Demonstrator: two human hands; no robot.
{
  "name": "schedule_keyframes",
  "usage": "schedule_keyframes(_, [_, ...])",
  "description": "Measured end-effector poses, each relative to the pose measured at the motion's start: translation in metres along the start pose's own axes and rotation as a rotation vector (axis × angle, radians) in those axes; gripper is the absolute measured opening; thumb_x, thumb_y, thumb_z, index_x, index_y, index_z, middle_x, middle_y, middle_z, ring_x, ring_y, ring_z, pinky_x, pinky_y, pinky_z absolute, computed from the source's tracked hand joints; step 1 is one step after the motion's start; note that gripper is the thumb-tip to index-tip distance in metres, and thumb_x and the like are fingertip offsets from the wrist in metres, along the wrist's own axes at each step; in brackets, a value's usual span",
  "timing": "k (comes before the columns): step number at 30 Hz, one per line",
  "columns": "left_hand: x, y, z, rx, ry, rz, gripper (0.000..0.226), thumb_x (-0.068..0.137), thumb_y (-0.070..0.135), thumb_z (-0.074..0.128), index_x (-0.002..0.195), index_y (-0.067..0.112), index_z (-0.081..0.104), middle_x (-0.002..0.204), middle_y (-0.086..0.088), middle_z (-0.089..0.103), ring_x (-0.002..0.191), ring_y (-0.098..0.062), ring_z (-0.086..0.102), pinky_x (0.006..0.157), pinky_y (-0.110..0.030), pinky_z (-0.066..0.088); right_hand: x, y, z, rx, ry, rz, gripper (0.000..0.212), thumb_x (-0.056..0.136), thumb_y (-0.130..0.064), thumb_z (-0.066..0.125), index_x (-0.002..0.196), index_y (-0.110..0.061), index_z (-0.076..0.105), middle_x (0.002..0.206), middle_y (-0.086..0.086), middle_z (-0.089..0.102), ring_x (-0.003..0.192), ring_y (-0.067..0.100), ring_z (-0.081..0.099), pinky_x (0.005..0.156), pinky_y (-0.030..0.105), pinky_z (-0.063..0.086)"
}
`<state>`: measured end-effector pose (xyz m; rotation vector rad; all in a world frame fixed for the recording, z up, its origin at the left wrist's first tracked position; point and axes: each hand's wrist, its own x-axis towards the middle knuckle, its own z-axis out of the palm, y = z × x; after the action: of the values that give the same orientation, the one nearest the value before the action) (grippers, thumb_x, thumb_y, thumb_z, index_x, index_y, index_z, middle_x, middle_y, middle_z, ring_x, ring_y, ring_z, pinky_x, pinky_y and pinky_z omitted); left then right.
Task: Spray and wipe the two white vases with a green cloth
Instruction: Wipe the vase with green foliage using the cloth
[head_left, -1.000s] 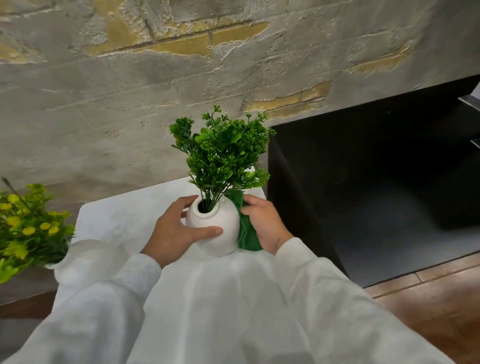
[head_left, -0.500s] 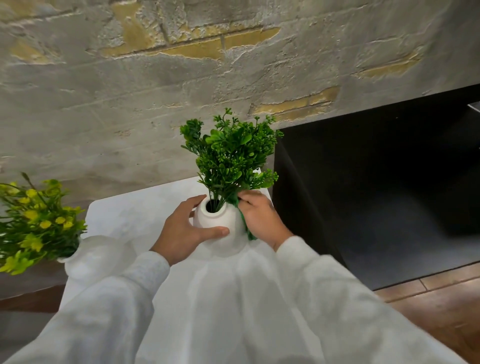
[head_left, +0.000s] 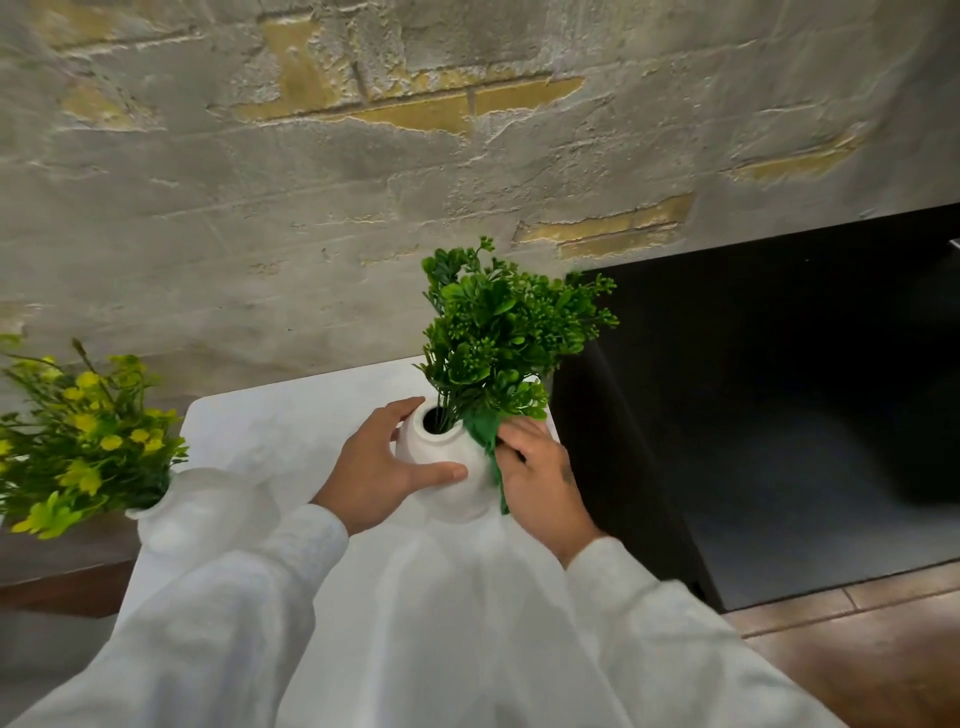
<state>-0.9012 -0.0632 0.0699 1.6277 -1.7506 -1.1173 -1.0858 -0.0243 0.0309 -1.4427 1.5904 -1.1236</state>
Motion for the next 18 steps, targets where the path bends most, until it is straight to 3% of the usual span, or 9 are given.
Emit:
schedule_keyframes(2, [0.0, 0.001, -0.001, 0.004, -0.006, -0.003, 0.092, 0.051, 0.046, 0.091, 0.132, 0.035, 0.049, 0.128, 0.02, 0.053, 0.115, -0.007, 0.051, 0.091, -0.023, 0.041, 0.022, -0.009, -0.002, 0.013, 0.003, 0.1, 0.032, 0.093, -0.001, 0.042, 0.1, -0.004, 0.073, 0.1, 0.009, 0.068, 0.102, 0.025, 0.062, 0.087, 0.028, 0.05])
schedule_keyframes(4, [-0.001, 0.001, -0.001, 0.007, -0.008, -0.002, 0.091, 0.052, 0.045, 0.092, 0.131, 0.036, 0.049, 0.128, 0.02, 0.053, 0.115, -0.007, 0.05, 0.09, -0.021, 0.04, 0.04, -0.022, -0.004, 0.068, -0.082, 0.129, 0.035, 0.082, 0.0, 0.036, 0.081, 0.005, 0.071, 0.079, 0.019, 0.068, 0.073, 0.028, 0.07, 0.066, 0.032, 0.054])
schedule_keyframes(5, [-0.001, 0.001, -0.001, 0.004, -0.007, -0.003, 0.091, 0.052, 0.045, 0.092, 0.131, 0.036, 0.049, 0.128, 0.02, 0.053, 0.114, -0.007, 0.05, 0.089, -0.021, 0.04, 0.046, -0.026, -0.005, 0.071, -0.092, 0.133, 0.035, 0.082, -0.001, 0.036, 0.082, 0.006, 0.07, 0.08, 0.022, 0.068, 0.075, 0.029, 0.071, 0.066, 0.031, 0.054])
schedule_keyframes(6, [-0.001, 0.001, -0.001, 0.001, -0.006, -0.004, 0.09, 0.052, 0.045, 0.091, 0.131, 0.036, 0.049, 0.128, 0.019, 0.053, 0.114, -0.007, 0.05, 0.089, -0.021, 0.04, 0.05, -0.027, -0.005, 0.057, -0.144, 0.206, 0.035, 0.09, -0.002, 0.035, 0.097, 0.007, 0.069, 0.097, 0.025, 0.068, 0.092, 0.031, 0.069, 0.078, 0.033, 0.052])
schedule_keyframes(7, [-0.001, 0.002, -0.001, -0.002, -0.004, -0.003, 0.09, 0.052, 0.044, 0.091, 0.131, 0.036, 0.049, 0.128, 0.019, 0.053, 0.114, -0.007, 0.05, 0.088, -0.021, 0.04, 0.05, -0.023, -0.005, 0.038, -0.063, 0.215, 0.036, 0.097, -0.006, 0.035, 0.114, 0.005, 0.065, 0.116, 0.023, 0.065, 0.11, 0.03, 0.062, 0.092, 0.033, 0.047])
schedule_keyframes(9, [0.0, 0.001, -0.001, 0.0, -0.006, -0.004, 0.092, 0.051, 0.046, 0.091, 0.132, 0.036, 0.049, 0.128, 0.02, 0.053, 0.115, -0.007, 0.05, 0.09, -0.022, 0.041, 0.041, -0.014, -0.007, -0.011, -0.148, 0.188, 0.036, 0.1, -0.011, 0.04, 0.126, -0.007, 0.064, 0.133, 0.008, 0.06, 0.127, 0.025, 0.052, 0.107, 0.03, 0.04])
schedule_keyframes(13, [0.002, -0.003, -0.002, -0.008, -0.042, -0.021, 0.098, 0.045, 0.055, 0.09, 0.133, 0.04, 0.047, 0.13, 0.022, 0.053, 0.119, -0.007, 0.051, 0.1, -0.033, 0.046, -0.008, -0.007, -0.002, 0.149, -0.001, -0.004, 0.044, 0.095, 0.004, 0.049, 0.123, -0.022, 0.071, 0.13, -0.019, 0.062, 0.127, 0.001, 0.05, 0.109, 0.014, 0.035])
schedule_keyframes(18, [0.004, -0.003, -0.004, -0.008, -0.054, -0.015, 0.098, 0.047, 0.051, 0.091, 0.133, 0.04, 0.047, 0.131, 0.022, 0.051, 0.12, -0.008, 0.049, 0.101, -0.037, 0.046, -0.006, -0.011, -0.003, 0.171, 0.008, -0.008, 0.042, 0.096, 0.004, 0.048, 0.119, -0.022, 0.072, 0.12, -0.023, 0.063, 0.123, 0.002, 0.05, 0.106, 0.018, 0.039])
